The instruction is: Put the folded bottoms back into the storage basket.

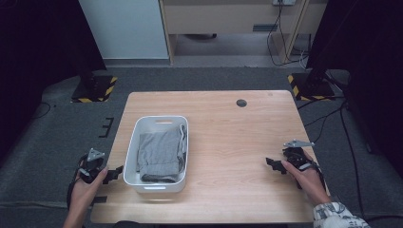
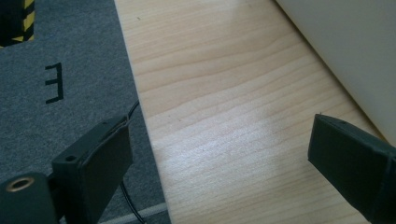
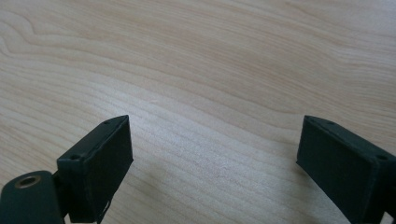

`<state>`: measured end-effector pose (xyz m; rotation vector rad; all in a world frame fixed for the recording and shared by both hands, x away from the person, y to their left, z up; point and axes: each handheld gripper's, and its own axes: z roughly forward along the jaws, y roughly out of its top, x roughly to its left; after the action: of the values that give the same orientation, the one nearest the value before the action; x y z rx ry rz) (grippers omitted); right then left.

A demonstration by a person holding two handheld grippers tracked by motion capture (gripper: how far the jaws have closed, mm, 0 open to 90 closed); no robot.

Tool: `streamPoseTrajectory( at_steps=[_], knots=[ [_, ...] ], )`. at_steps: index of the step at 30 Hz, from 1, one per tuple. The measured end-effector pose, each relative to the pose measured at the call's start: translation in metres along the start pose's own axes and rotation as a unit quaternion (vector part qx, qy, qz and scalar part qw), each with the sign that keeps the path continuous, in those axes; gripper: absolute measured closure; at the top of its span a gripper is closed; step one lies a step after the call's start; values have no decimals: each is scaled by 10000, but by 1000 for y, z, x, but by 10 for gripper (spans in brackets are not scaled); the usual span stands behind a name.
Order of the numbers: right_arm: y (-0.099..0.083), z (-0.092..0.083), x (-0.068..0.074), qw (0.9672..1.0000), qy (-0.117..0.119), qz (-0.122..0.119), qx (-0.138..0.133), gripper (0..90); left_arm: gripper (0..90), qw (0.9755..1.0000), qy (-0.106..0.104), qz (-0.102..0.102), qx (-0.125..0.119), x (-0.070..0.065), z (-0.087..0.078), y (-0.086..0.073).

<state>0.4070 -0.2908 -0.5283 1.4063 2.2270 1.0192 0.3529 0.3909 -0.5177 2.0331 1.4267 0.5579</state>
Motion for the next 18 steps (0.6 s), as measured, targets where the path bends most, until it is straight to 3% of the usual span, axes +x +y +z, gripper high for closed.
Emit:
streamPoseTrajectory(
  at_steps=[8,11,18],
  knots=[
    [-5,6,5,9998,-115,-136,3,78,56,9999,-41,34,133,-4,10,-3],
    [-7,9,11,9988,-270,-409,39,49,54,9998,-32,59,161,-5,12,-3],
    [-7,10,13,9986,-261,-459,31,46,46,9999,-33,33,132,-6,13,-3]
  ],
)
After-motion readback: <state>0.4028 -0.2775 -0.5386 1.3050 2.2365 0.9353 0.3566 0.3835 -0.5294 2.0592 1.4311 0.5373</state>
